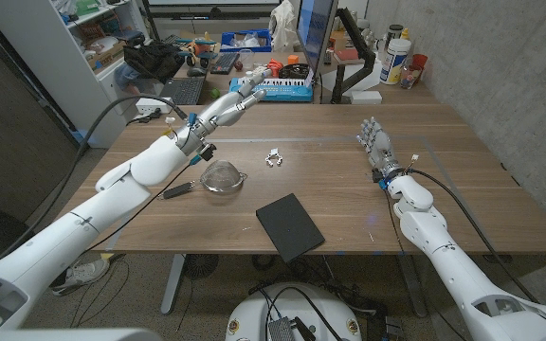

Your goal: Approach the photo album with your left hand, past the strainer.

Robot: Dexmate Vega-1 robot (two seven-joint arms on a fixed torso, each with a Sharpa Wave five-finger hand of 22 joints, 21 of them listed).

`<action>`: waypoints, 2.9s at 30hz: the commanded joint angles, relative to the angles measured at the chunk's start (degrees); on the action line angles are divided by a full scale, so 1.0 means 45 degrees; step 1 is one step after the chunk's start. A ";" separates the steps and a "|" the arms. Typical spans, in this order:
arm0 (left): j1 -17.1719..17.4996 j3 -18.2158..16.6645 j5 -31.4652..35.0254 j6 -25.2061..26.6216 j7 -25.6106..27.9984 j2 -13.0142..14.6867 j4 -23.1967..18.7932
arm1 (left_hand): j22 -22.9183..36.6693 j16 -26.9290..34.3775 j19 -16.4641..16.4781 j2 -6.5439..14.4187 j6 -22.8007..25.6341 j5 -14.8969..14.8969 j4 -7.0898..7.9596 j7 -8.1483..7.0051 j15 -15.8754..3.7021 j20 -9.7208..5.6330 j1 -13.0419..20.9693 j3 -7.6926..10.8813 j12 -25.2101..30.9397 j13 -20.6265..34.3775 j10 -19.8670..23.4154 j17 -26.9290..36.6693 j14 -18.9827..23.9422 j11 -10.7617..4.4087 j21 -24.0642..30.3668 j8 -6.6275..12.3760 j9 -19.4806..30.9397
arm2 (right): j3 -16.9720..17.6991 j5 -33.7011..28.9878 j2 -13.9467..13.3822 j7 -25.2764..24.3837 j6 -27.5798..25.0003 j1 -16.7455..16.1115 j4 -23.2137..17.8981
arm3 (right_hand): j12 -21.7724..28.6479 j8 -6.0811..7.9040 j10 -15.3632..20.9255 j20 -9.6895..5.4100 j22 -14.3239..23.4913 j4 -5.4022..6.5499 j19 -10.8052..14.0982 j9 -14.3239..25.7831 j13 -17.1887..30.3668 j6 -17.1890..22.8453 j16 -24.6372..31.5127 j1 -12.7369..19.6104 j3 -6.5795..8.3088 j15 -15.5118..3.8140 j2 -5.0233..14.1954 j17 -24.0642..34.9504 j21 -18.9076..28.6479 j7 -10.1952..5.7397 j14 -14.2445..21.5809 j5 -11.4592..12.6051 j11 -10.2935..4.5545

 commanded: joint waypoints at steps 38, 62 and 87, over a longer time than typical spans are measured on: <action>-0.0133 -0.0192 0.2455 -0.1213 -0.0887 0.0525 -0.1229 | 0.0025 -0.0103 -0.3936 0.0613 -0.0968 0.0118 -0.0058 -0.0314 -0.0835 -0.0345 0.0221 -0.0043 -0.0068 0.0037 -0.1098 -0.0016 -0.2121 -0.0126 -0.0180 -0.0069 0.0052 | -0.0051 0.0015 0.0131 0.0183 0.0231 0.0188 0.0514 | 0.0048 0.0102 -0.0071 -0.0829 0.0026 -0.0045 0.0074 0.0067 0.0039 -0.0085 0.0046 0.0010 -0.0073 -0.0180 0.1181 0.0053 -0.0140 -0.0012 -0.0022 0.0094 -0.0015; -0.0470 0.0155 0.3261 -0.1278 -0.1732 0.0791 -0.1727 | 0.0033 -0.0118 -0.3935 0.0579 -0.1017 0.0151 -0.0043 -0.0547 -0.0821 -0.0109 0.0220 -0.0106 -0.0086 0.0041 -0.1103 -0.0003 -0.2062 -0.0187 -0.0269 -0.0101 0.0060 | -0.0042 -0.0005 0.0163 0.0291 0.0339 0.0231 0.0674 | 0.0047 0.0108 -0.0069 -0.0817 0.0027 -0.0039 0.0090 0.0068 0.0039 -0.0071 0.0045 0.0005 -0.0105 -0.0201 0.1178 0.0056 -0.0188 -0.0006 -0.0016 0.0100 0.0007; -0.0665 0.0418 0.3445 -0.1297 -0.2831 0.1284 -0.2083 | 0.0048 -0.0142 -0.4050 0.0555 -0.1143 0.0193 -0.0031 -0.0685 -0.0724 0.0286 0.0205 -0.0191 -0.0113 0.0047 -0.1235 0.0013 -0.2059 -0.0281 -0.0411 -0.0121 0.0073 | -0.0102 -0.0072 0.0232 0.0303 0.0386 0.0309 0.0807 | 0.0049 0.0106 -0.0064 -0.0819 0.0028 -0.0044 0.0111 0.0068 0.0039 -0.0075 0.0039 0.0010 -0.0131 -0.0190 0.1174 0.0053 -0.0234 -0.0011 -0.0017 0.0106 -0.0008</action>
